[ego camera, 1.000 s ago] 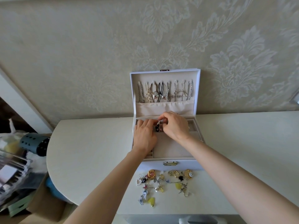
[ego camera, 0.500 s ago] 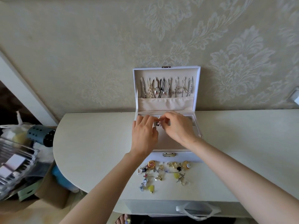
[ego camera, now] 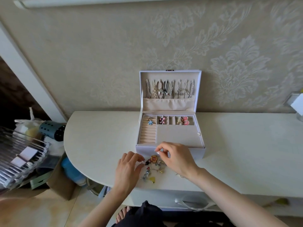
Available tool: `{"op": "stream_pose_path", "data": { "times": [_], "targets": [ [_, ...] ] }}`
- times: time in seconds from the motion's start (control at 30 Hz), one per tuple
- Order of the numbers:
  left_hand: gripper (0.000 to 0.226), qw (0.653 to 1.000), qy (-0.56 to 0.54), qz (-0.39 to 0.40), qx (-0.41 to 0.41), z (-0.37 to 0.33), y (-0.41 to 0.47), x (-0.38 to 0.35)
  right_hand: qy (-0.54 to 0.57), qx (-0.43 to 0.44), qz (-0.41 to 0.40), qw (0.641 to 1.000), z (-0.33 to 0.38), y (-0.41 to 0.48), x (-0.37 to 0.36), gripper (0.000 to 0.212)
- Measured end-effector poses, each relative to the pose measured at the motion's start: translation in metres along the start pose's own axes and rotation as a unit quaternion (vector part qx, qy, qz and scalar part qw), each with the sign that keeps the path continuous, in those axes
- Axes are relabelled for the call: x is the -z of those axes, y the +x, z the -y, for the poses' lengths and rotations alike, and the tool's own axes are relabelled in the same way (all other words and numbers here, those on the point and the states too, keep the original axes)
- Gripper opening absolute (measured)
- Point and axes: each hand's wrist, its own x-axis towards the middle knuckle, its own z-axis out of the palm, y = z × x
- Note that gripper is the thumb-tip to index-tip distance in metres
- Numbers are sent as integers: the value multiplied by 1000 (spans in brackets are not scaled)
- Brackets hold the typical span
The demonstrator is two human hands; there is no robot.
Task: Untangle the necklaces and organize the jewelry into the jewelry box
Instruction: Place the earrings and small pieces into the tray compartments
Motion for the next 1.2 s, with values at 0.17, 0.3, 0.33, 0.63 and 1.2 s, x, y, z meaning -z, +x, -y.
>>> {"op": "stream_pose_path", "data": {
  "times": [0.17, 0.3, 0.33, 0.63, 1.2],
  "targets": [
    [22, 1000, 21, 12, 18, -3, 5, -3, -13, -37, 22, 999, -8, -7, 0, 7],
    [24, 999, 38, 18, 8, -6, 10, -5, -16, -68, 38, 997, -13, -14, 2, 10],
    [24, 999, 39, 18, 3, -6, 11, -4, -16, -75, 40, 996, -14, -15, 2, 10],
    [10, 998, -53, 22, 12, 0, 11, 7, -34, -127, 72, 989, -20, -21, 1, 13],
    [23, 998, 32, -4, 45, 8, 1, 2, -26, -33, 121, 992, 2, -3, -10, 21]
  ]
}}
